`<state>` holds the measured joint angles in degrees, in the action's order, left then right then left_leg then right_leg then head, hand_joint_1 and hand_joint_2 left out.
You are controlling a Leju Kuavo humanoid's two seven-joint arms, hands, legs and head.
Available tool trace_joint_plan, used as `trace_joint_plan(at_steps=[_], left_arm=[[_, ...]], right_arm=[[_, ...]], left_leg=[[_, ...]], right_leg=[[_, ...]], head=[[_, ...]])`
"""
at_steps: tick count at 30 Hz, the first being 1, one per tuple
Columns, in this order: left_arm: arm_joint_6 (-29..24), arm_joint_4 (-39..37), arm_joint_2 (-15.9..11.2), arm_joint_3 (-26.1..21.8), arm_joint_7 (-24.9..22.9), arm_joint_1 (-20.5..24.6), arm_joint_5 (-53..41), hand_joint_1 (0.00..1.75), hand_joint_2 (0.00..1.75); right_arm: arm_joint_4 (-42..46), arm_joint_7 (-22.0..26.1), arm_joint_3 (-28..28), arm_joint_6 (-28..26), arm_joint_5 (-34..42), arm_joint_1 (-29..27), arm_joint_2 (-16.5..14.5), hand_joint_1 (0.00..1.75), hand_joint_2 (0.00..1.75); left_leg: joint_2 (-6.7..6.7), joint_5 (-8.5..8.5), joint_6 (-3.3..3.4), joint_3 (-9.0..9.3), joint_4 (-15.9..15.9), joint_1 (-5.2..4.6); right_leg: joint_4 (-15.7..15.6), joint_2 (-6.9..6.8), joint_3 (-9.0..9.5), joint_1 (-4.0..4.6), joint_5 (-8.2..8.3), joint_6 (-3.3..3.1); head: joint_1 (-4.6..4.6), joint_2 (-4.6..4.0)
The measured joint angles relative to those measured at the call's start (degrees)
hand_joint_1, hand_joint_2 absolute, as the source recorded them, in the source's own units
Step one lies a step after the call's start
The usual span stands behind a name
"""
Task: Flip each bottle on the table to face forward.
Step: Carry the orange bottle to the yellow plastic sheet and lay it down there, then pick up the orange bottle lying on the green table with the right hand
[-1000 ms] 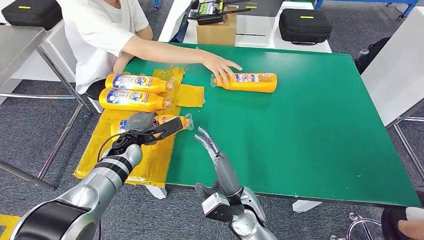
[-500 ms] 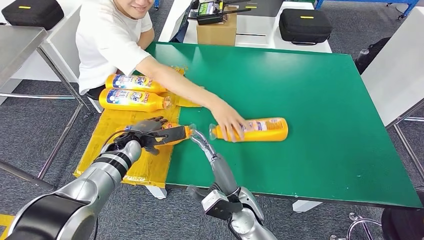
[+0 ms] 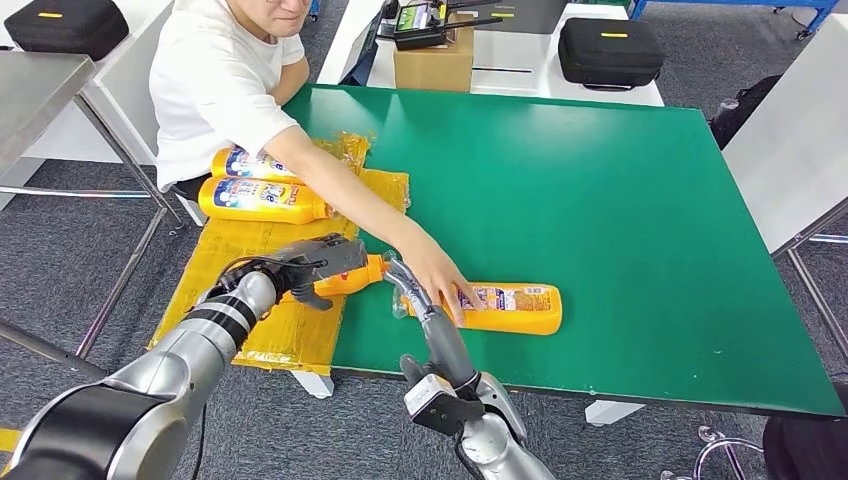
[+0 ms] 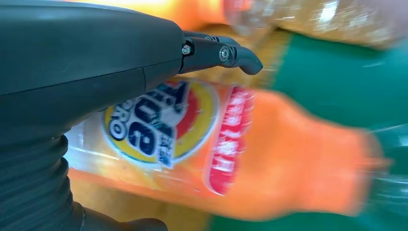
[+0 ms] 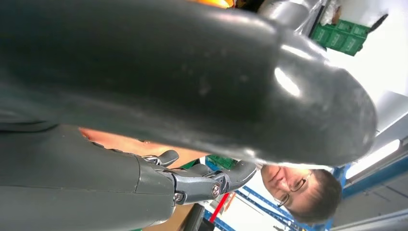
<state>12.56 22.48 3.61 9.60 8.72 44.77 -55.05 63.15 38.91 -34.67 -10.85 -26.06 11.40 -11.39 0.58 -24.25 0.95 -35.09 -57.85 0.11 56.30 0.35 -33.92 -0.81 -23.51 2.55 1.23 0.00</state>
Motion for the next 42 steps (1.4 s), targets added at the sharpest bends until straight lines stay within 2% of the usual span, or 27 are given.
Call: trace_joint_plan(at_steps=[4,6,8,12,16,19,23,25,29,31,34,42], left_arm=[[3.32,0.99,-0.47,-3.48,9.02,-0.27,10.50,0.00,1.75],[2.29,3.69,-0.60,-4.94,11.73,-1.33,16.48,0.00,1.75],[0.85,8.44,-0.66,-6.22,12.48,-3.36,22.46,0.00,1.75],[0.04,16.95,-0.73,-7.26,11.62,-7.23,27.08,0.00,1.75],[-2.25,24.42,-0.51,-7.90,12.36,-11.10,34.86,0.00,1.75],[-5.20,32.83,0.12,-7.91,10.74,-15.48,44.48,0.00,1.75],[-12.12,44.04,0.77,-6.29,9.86,-21.58,49.86,0.00,1.75],[-16.31,49.47,0.84,-5.19,9.90,-24.61,50.12,0.00,1.75],[-22.93,58.88,1.17,-3.79,9.96,-29.70,49.62,0.00,1.75],[-25.14,62.39,1.46,-3.29,10.58,-31.41,48.85,0.00,1.75],[-26.56,66.24,1.78,-2.46,11.30,-32.99,48.49,0.00,1.75],[-26.81,69.84,1.93,-1.38,11.55,-34.25,48.51,0.00,1.75]], right_arm=[[-0.45,0.80,-0.16,-2.59,2.94,-0.01,0.14,0.00,0.00],[-0.46,0.96,-0.33,-4.28,4.16,-0.12,0.21,0.00,0.00],[-0.45,1.08,-0.40,-5.62,4.59,-0.38,0.18,0.00,0.00],[-0.44,1.19,-0.51,-6.47,4.47,-0.77,0.08,0.00,1.75],[0.35,1.20,-0.78,-9.01,5.16,-1.33,-0.03,0.00,1.75],[2.19,1.21,-1.37,-11.86,10.09,-1.95,0.02,0.00,1.75],[3.16,1.01,-0.90,-12.81,16.76,-2.36,-0.05,0.00,0.00],[2.89,-1.12,0.33,-13.91,17.95,-2.66,-0.53,0.00,0.00],[1.86,-7.78,2.71,-19.02,12.18,-2.67,-1.45,0.00,1.75],[1.65,-10.24,3.67,-20.04,6.40,-2.69,-1.30,0.00,1.75],[1.59,-12.86,5.83,-18.10,-1.18,-2.62,-0.46,0.00,1.75],[1.59,-13.20,9.64,-16.06,-3.94,-2.65,0.56,0.00,1.75]], left_leg=[[-0.02,0.01,0.00,-0.01,0.00,0.00],[-0.03,0.01,0.00,-0.01,0.00,0.00],[-0.04,0.00,0.00,-0.01,0.00,0.00],[-0.01,0.00,-0.01,-0.05,0.00,0.00],[-0.07,-0.01,-0.01,-0.05,0.00,0.00],[-0.04,-0.01,-0.01,-0.06,0.00,-0.01],[-0.05,-0.03,-0.01,-0.07,0.00,-0.01],[-0.05,-0.04,-0.01,-0.07,0.00,-0.01],[-0.05,-0.04,-0.02,-0.08,0.00,0.00],[-0.04,-0.04,-0.02,-0.08,0.00,0.00],[-0.01,-0.04,-0.01,-0.07,0.00,0.00],[-0.03,-0.04,-0.01,-0.06,0.00,-0.01]], right_leg=[[0.00,0.01,-0.02,0.00,0.00,0.00],[0.00,0.01,-0.02,0.00,0.00,0.00],[0.00,0.01,-0.04,0.00,0.00,0.00],[-0.01,0.00,-0.07,0.00,-0.01,-0.01],[-0.01,0.02,-0.08,0.00,-0.01,-0.01],[-0.02,0.02,-0.10,-0.01,-0.01,-0.01],[-0.03,0.02,-0.10,-0.01,-0.02,-0.01],[-0.03,0.02,-0.11,-0.01,-0.02,-0.01],[-0.04,0.02,-0.15,0.00,-0.03,-0.02],[-0.04,0.02,-0.15,0.00,-0.03,-0.02],[-0.04,0.00,-0.11,0.00,-0.03,-0.02],[-0.04,0.01,-0.11,0.00,-0.01,0.00]], head=[[-0.01,-0.01],[-0.01,0.00],[0.01,0.00],[-0.01,0.00],[-0.01,0.00],[-0.01,0.00],[-0.01,0.00],[0.01,-0.01],[-0.01,-0.01],[-0.01,-0.02],[-0.01,-0.01],[-0.01,0.00]])
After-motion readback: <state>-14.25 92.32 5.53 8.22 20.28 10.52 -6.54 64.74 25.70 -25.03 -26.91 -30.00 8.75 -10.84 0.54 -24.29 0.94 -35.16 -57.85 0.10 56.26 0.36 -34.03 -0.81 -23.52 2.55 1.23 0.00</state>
